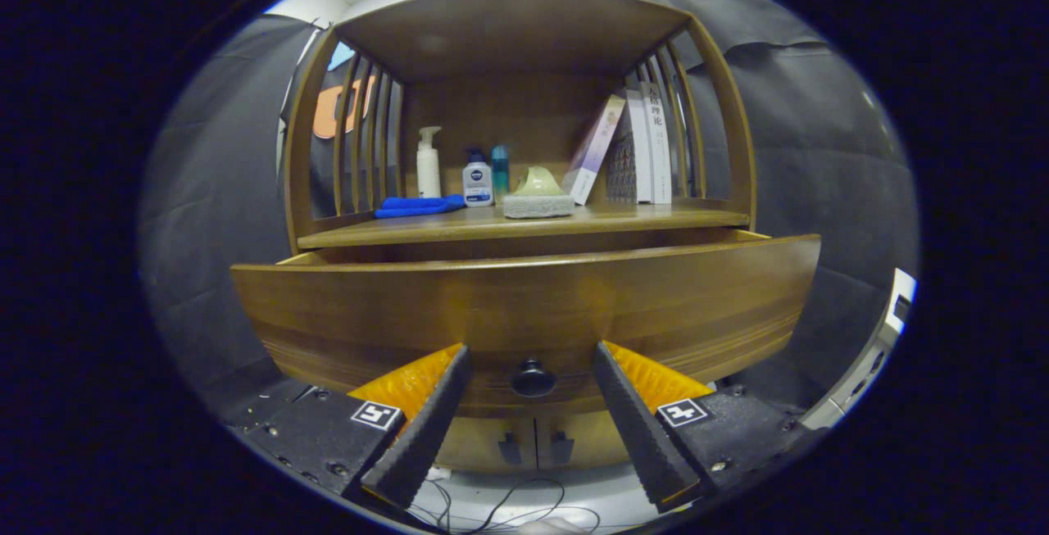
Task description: Pull open the drawer, take out the items inside it, and place them on the countertop above the cabinet.
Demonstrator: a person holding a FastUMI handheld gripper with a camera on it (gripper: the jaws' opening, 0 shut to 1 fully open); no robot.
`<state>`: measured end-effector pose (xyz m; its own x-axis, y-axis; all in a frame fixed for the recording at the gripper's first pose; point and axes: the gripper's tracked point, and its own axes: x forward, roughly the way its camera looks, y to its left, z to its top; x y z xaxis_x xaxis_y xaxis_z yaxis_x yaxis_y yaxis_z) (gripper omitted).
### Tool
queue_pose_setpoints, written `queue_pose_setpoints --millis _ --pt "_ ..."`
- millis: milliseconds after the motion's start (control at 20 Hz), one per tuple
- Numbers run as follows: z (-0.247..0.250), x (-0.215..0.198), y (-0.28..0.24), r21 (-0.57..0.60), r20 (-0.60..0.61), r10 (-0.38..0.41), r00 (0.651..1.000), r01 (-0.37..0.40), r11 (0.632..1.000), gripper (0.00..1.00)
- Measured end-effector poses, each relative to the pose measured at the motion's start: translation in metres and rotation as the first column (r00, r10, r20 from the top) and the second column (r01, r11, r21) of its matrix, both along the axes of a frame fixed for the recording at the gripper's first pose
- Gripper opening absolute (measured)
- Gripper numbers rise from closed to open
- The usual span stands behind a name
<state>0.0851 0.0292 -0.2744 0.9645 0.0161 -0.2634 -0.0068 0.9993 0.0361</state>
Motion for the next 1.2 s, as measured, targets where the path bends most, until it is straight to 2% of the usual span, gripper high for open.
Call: queue_pose_setpoints --millis 650,950,1200 --pt "-0.003 0.066 -0.001 0.002 -0.021 0.009 1.000 -0.009 1.000 1.00" --pt "-0.007 0.084 -0.002 0.002 -0.034 0.009 0.999 -0.009 1.000 1.00" --pt "-0.015 0.084 -0.002 0.004 -0.051 0.006 0.999 -0.006 1.000 1.00"
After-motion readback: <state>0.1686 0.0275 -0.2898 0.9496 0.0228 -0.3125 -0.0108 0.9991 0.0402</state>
